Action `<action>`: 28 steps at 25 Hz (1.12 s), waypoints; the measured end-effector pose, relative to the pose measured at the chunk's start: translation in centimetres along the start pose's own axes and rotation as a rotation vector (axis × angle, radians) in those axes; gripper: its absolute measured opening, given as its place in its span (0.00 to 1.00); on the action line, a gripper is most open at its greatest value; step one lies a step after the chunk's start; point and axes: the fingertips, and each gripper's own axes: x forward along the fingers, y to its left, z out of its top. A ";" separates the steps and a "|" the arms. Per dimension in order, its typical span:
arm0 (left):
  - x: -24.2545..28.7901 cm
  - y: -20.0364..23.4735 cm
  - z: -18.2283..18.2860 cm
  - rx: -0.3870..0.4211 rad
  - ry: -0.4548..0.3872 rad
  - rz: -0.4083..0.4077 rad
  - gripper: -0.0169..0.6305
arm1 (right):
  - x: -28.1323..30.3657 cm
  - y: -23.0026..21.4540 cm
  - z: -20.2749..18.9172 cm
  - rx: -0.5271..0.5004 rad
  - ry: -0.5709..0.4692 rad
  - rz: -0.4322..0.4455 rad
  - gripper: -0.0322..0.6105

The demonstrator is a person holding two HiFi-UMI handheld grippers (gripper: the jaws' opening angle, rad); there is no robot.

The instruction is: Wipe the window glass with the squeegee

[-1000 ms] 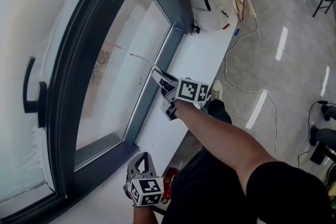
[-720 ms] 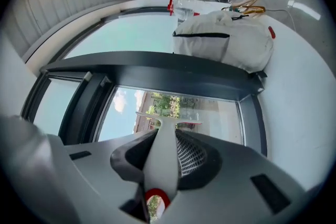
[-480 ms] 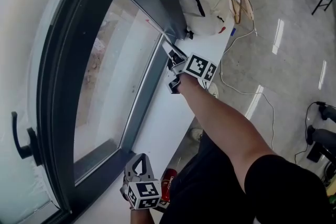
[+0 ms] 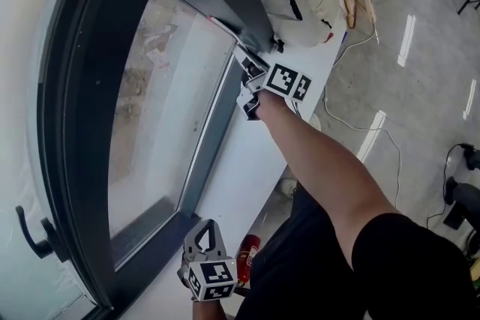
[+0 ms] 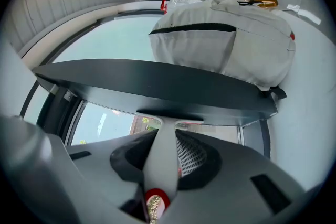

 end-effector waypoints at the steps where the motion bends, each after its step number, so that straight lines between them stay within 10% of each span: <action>1: 0.1 0.0 0.1 -0.001 0.003 -0.002 0.03 | 0.2 -0.1 0.0 -0.001 0.004 0.001 0.19; 28: -0.9 -1.1 -4.7 -0.028 -0.005 0.013 0.03 | -2.4 1.3 -7.1 -0.020 0.085 0.024 0.19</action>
